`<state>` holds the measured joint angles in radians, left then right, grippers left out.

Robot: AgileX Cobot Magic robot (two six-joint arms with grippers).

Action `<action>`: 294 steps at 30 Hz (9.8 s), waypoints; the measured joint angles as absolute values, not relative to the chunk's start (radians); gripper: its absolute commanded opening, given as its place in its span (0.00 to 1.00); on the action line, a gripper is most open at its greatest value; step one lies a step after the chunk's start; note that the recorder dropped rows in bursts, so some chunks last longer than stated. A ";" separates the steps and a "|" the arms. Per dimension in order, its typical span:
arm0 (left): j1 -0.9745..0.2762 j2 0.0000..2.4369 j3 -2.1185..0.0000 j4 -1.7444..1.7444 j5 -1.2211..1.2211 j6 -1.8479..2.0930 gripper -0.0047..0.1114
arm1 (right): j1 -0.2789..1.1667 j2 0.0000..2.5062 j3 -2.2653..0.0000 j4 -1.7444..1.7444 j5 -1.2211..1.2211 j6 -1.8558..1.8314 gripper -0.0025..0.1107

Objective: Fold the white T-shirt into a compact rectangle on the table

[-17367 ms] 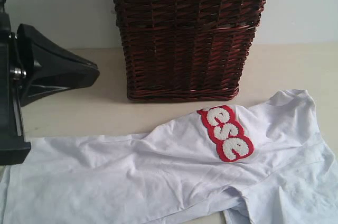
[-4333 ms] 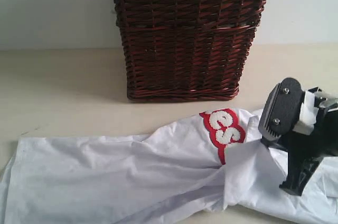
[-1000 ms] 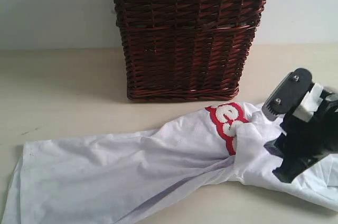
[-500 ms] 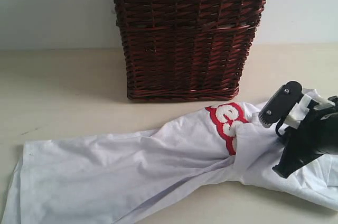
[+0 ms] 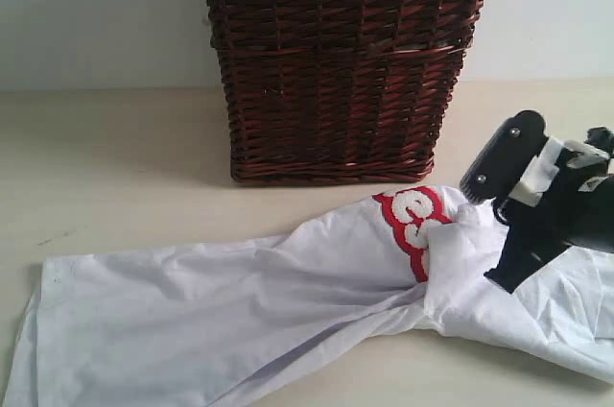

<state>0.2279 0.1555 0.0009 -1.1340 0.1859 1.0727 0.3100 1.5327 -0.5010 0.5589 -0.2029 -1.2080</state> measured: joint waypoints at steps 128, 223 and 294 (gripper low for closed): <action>0.228 0.156 0.001 -1.134 0.186 1.073 0.04 | -0.197 1.595 -0.480 0.699 0.366 -0.771 0.80; 0.228 0.156 0.001 -1.134 0.186 1.073 0.04 | -0.199 1.580 -0.480 0.836 0.250 -1.034 0.02; 0.228 0.156 0.001 -1.134 0.186 1.073 0.04 | -0.326 1.443 -0.480 1.088 0.497 -1.354 0.21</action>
<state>0.2279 0.1555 0.0009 -1.1340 0.1859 1.0727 -0.3258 1.4430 -0.4801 1.0883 0.4973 -1.3543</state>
